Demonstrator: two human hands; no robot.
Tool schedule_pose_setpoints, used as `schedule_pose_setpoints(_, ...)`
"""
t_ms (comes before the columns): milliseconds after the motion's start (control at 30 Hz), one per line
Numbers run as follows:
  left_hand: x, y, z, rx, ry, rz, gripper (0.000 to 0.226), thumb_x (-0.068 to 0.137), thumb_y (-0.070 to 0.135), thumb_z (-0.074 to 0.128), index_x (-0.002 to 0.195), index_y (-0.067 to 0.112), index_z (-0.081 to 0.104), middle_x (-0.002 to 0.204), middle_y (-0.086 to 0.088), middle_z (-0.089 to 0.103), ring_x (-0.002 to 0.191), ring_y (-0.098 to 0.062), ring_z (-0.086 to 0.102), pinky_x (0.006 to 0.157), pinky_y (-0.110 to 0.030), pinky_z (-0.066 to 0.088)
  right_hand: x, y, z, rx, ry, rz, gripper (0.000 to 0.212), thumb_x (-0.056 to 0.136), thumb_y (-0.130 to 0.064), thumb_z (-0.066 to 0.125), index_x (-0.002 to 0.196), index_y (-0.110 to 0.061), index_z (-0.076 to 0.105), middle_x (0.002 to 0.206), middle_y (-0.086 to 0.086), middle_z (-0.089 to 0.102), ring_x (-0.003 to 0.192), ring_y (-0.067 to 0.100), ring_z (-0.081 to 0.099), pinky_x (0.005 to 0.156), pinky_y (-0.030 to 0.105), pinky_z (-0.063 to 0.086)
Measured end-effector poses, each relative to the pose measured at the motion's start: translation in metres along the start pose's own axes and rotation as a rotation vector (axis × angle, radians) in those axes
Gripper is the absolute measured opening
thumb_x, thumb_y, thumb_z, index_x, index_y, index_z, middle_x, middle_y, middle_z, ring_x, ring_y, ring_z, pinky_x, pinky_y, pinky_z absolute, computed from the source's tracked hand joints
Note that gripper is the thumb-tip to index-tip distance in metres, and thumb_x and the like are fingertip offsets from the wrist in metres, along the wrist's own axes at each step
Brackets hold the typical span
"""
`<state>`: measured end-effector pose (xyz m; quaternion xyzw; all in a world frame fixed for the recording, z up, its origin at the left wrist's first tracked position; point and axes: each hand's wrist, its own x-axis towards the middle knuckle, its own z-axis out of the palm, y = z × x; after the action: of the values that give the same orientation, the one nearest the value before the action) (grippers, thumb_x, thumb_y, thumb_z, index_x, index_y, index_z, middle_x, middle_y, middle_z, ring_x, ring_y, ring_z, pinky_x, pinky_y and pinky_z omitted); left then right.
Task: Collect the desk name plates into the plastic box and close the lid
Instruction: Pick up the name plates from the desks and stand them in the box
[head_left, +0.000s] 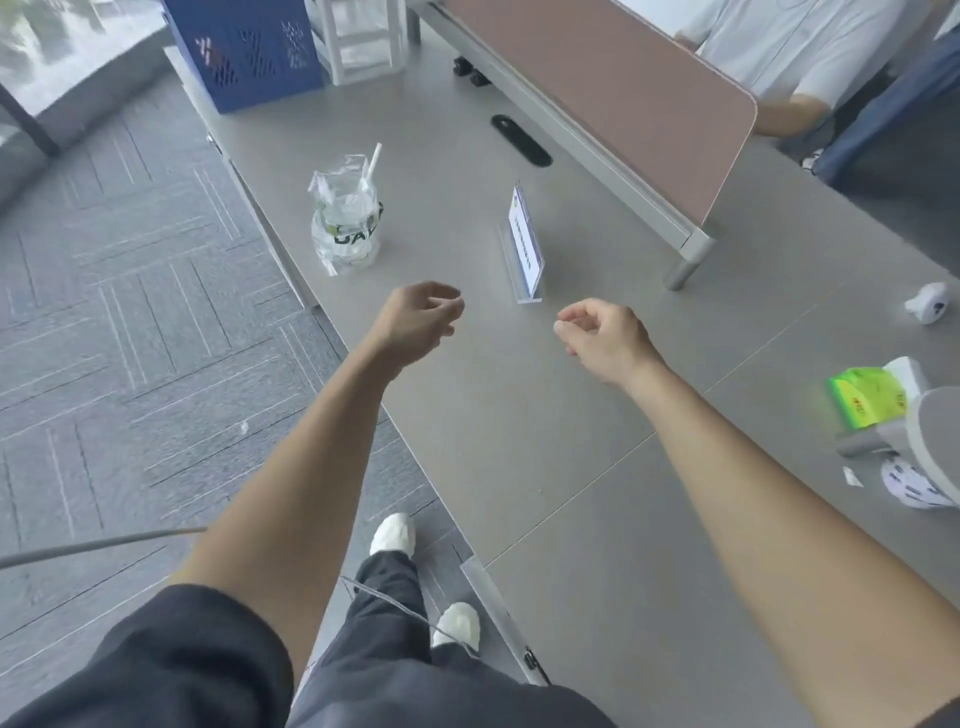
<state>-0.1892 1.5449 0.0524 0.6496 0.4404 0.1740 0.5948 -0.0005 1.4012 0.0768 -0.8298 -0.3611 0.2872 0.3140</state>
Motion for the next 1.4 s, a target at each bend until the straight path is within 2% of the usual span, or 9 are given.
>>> schedule_pose_setpoints(267, 0.177, 0.003, 0.041, -0.201, 0.106, -0.066, 0.034, 0.087, 0.036, 0.062, 0.113, 0.015, 0.063, 0.093, 0.004, 0.068, 0.080, -0.013, 0.067, 0.079, -0.035, 0.056, 0.128, 0.016, 0.029, -0.015, 0.050, 0.201, 0.043, 0.092, -0.037, 0.062, 0.131, -0.020, 0.055, 0.106, -0.006, 0.061, 0.101, 0.018, 0.059, 0.077, 0.024, 0.042)
schedule_pose_setpoints(400, 0.251, -0.002, 0.062, -0.239, 0.113, -0.127, 0.054, 0.087, 0.041, 0.060, 0.129, 0.006, 0.055, 0.122, -0.014, 0.064, 0.112, -0.024, 0.062, 0.096, -0.041, 0.052, 0.185, 0.024, 0.046, -0.052, 0.028, 0.308, 0.056, 0.092, -0.042, 0.062, 0.142, -0.023, 0.045, 0.128, 0.002, 0.059, 0.114, 0.022, 0.057, 0.086, 0.028, 0.045)
schedule_pose_setpoints(500, 0.292, -0.004, 0.077, -0.238, 0.068, -0.164, 0.074, 0.088, 0.046, 0.058, 0.135, -0.008, 0.039, 0.141, -0.027, 0.041, 0.130, -0.036, 0.042, 0.106, -0.048, 0.035, 0.217, 0.028, 0.054, -0.195, -0.022, 0.279, 0.063, 0.090, -0.045, 0.061, 0.146, -0.024, 0.040, 0.126, 0.002, 0.061, 0.113, 0.026, 0.059, 0.091, 0.034, 0.049)
schedule_pose_setpoints(633, 0.336, 0.003, 0.088, -0.285, 0.041, -0.122, 0.069, 0.091, 0.040, 0.059, 0.148, 0.013, 0.031, 0.153, -0.001, 0.035, 0.139, -0.016, 0.036, 0.114, -0.036, 0.032, 0.244, 0.031, 0.057, -0.311, -0.070, 0.209, 0.020, 0.092, -0.042, 0.058, 0.099, -0.024, 0.057, 0.085, -0.006, 0.062, 0.080, 0.028, 0.060, 0.071, 0.038, 0.053)
schedule_pose_setpoints(733, 0.361, 0.000, 0.097, -0.234, -0.020, -0.059, 0.067, 0.091, 0.032, 0.059, 0.148, 0.014, 0.031, 0.154, 0.000, 0.033, 0.141, -0.015, 0.032, 0.115, -0.039, 0.030, 0.250, 0.040, 0.059, -0.242, -0.021, 0.182, 0.032, 0.095, -0.032, 0.054, 0.068, -0.029, 0.037, 0.060, -0.006, 0.046, 0.058, 0.022, 0.045, 0.058, 0.036, 0.041)
schedule_pose_setpoints(900, 0.359, -0.012, 0.108, -0.170, -0.060, -0.034, 0.070, 0.086, 0.036, 0.062, 0.148, 0.024, 0.032, 0.153, 0.004, 0.034, 0.138, -0.014, 0.037, 0.113, -0.041, 0.034, 0.238, 0.049, 0.055, -0.284, 0.026, 0.170, 0.037, 0.096, -0.021, 0.048, 0.067, -0.019, 0.025, 0.056, 0.001, 0.036, 0.058, 0.031, 0.033, 0.049, 0.034, 0.027)
schedule_pose_setpoints(1100, 0.305, -0.019, 0.128, -0.074, -0.152, -0.038, 0.070, 0.085, 0.041, 0.063, 0.145, 0.023, 0.033, 0.145, 0.003, 0.037, 0.135, -0.017, 0.040, 0.110, -0.043, 0.037, 0.187, 0.077, 0.029, -0.391, 0.026, 0.246, 0.011, 0.100, -0.020, 0.045, 0.093, -0.011, 0.044, 0.074, 0.014, 0.054, 0.071, 0.039, 0.046, 0.056, 0.034, 0.033)
schedule_pose_setpoints(1300, 0.223, -0.020, 0.163, 0.082, -0.261, -0.081, 0.066, 0.090, 0.042, 0.058, 0.141, 0.008, 0.034, 0.134, -0.005, 0.035, 0.124, -0.019, 0.043, 0.104, -0.039, 0.041, 0.099, 0.112, 0.002, -0.436, 0.103, 0.260, 0.018, 0.100, -0.020, 0.046, 0.109, -0.008, 0.056, 0.077, 0.018, 0.060, 0.073, 0.041, 0.052, 0.059, 0.039, 0.043)
schedule_pose_setpoints(1400, 0.166, -0.017, 0.179, 0.080, -0.295, -0.052, 0.055, 0.082, 0.047, 0.064, 0.123, 0.015, 0.045, 0.130, -0.007, 0.042, 0.119, -0.022, 0.048, 0.098, -0.039, 0.045, 0.042, 0.126, -0.022, -0.497, 0.139, 0.216, 0.019, 0.099, -0.022, 0.047, 0.110, -0.009, 0.057, 0.082, 0.020, 0.064, 0.073, 0.041, 0.052, 0.060, 0.039, 0.044)
